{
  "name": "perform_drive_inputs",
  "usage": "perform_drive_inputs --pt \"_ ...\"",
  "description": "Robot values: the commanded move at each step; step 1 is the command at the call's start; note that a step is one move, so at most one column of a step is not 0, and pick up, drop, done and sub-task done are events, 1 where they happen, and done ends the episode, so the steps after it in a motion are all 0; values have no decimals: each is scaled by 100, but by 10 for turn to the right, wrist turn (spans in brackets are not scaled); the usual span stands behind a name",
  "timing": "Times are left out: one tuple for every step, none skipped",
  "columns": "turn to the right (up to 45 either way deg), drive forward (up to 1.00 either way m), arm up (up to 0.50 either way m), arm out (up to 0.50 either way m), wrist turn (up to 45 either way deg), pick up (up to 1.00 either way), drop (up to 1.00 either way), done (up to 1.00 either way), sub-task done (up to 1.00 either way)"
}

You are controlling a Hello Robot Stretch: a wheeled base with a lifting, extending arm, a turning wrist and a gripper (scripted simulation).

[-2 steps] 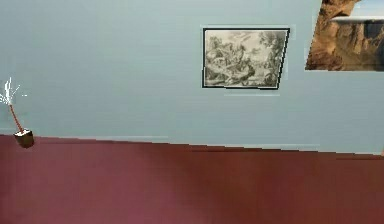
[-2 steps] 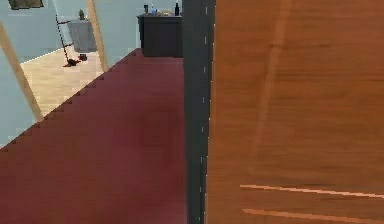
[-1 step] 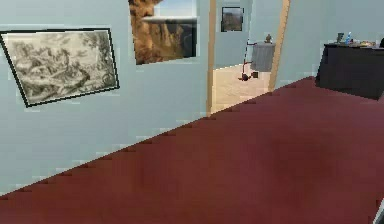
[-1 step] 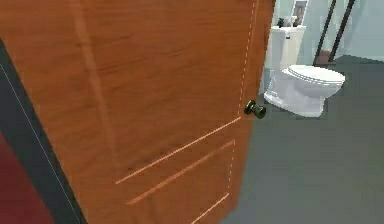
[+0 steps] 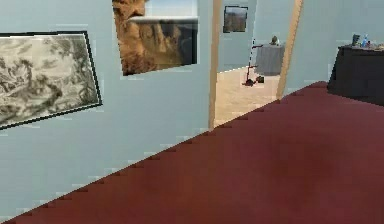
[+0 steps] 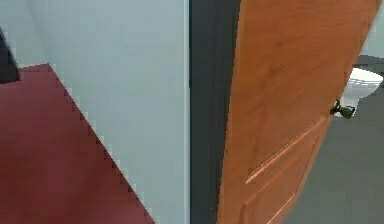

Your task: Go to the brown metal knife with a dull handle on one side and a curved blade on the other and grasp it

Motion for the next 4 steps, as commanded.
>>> perform_drive_inputs --pt "450 0 0 0 0 0 0 0 0" --pt "30 0 0 0 0 0 0 0 0" --pt "0 100 0 0 0 0 0 0 0" --pt "0 100 0 0 0 0 0 0 0"
